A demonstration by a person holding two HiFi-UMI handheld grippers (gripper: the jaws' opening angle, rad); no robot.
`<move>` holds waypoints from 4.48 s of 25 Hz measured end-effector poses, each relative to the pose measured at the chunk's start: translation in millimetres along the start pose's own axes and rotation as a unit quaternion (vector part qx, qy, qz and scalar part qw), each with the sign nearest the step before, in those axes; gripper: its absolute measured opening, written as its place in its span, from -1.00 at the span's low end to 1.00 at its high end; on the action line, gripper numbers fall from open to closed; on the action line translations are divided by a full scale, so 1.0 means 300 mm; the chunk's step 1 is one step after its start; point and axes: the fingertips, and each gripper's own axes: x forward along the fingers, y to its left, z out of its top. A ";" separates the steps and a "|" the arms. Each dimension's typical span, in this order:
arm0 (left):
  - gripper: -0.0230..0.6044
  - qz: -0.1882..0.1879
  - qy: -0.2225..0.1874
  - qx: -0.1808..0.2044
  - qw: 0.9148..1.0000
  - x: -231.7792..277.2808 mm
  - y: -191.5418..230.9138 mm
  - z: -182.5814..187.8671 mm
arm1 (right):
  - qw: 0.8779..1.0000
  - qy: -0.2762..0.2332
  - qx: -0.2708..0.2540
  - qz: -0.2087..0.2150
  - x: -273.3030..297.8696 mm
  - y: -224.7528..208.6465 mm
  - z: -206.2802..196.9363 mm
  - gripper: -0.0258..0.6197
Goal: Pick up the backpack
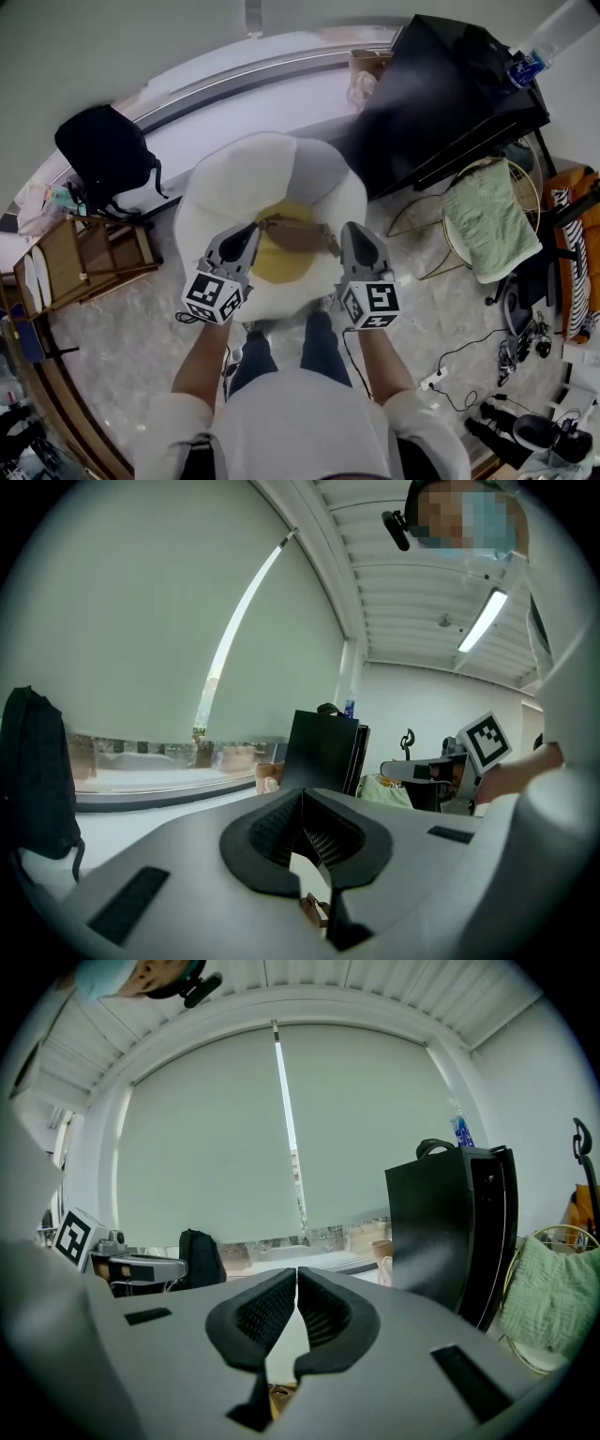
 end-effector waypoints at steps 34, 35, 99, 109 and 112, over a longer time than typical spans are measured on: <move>-0.82 0.031 0.058 -0.047 0.997 0.205 0.157 -0.539 | 0.997 0.076 0.019 0.021 0.248 -0.144 -0.556 -0.83; -0.82 0.029 0.060 -0.048 0.997 0.213 0.156 -0.555 | 0.996 0.079 0.020 0.020 0.254 -0.149 -0.573 -0.83; -0.82 0.072 0.138 -0.199 0.968 0.427 0.426 -1.404 | 0.980 0.197 -0.013 0.024 0.513 -0.281 -1.337 -0.82; -0.55 0.086 0.162 -0.241 0.953 0.456 0.448 -1.525 | 0.975 0.222 -0.018 0.017 0.527 -0.325 -1.401 -0.10; 0.05 0.098 0.169 -0.268 0.943 0.458 0.461 -1.568 | 0.972 0.232 -0.014 0.019 0.536 -0.334 -1.427 -0.06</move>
